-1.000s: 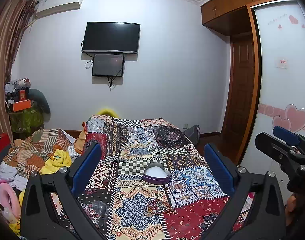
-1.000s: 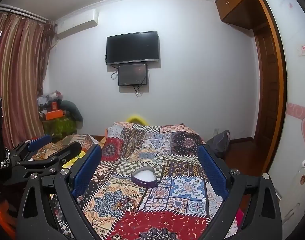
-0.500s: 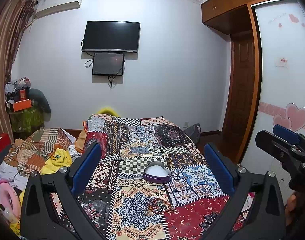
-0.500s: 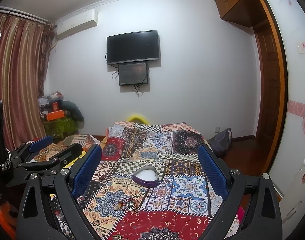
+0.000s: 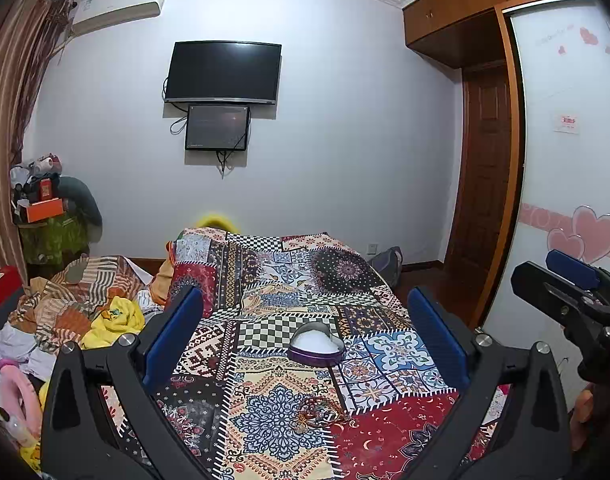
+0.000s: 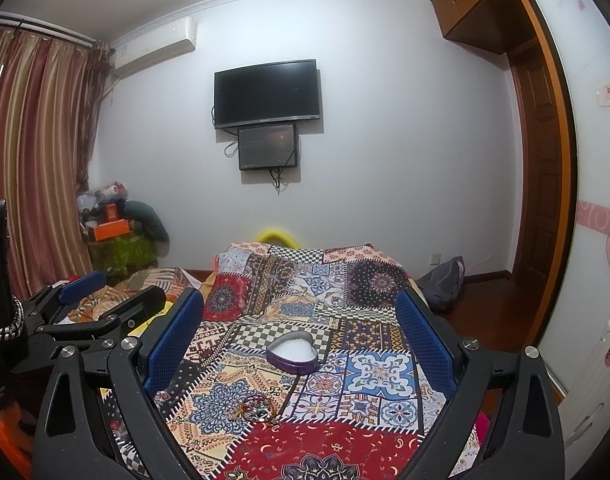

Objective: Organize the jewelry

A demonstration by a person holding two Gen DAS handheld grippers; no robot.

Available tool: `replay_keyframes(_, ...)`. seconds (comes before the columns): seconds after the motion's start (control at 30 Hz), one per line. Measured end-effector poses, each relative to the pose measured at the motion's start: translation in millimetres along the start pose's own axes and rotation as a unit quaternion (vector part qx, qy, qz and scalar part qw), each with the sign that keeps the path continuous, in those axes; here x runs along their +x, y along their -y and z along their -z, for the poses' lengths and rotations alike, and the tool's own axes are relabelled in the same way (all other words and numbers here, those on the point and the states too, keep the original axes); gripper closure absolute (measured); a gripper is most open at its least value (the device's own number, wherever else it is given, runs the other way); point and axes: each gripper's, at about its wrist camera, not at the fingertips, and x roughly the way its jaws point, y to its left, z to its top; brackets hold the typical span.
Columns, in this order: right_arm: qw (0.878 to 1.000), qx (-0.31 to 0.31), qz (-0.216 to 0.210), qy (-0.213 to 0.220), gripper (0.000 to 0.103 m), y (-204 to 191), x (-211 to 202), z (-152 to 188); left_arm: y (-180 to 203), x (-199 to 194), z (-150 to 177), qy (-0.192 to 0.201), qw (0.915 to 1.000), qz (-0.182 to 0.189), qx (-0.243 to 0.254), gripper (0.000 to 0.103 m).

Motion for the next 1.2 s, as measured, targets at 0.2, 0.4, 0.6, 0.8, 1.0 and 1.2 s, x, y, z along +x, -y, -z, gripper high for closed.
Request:
replay_keyframes(0.2, 1.000, 0.002, 0.000, -0.003, 0.007, -1, 2, 0, 0, 0, 0, -0.001, 1.0000, -0.002, 0.002, 0.000)
replay_keyframes(0.4, 1.000, 0.002, 0.000, -0.003, 0.008, 0, 2, 0, 0, 0, 0, -0.002, 1.0000, -0.002, 0.002, 0.000)
replay_keyframes(0.6, 1.000, 0.004, 0.001, -0.004, 0.007, 1, 3, 0, 1, -1, -2, 0.000, 1.0000, -0.002, 0.003, 0.000)
replay_keyframes(0.8, 1.000, 0.005, 0.001, -0.006, 0.007, 2, 4, 3, 2, -3, -1, 0.000, 1.0000, -0.003, 0.004, 0.000)
replay_keyframes(1.0, 1.000, 0.007, 0.002, -0.010, 0.007, 3, 5, 5, 1, 0, -1, -0.004, 1.0000, -0.002, 0.003, 0.000)
replay_keyframes(1.2, 1.000, 0.009, 0.005, -0.019, 0.007, 3, 11, 7, -2, 7, 1, -0.014, 0.9999, 0.001, 0.000, 0.000)
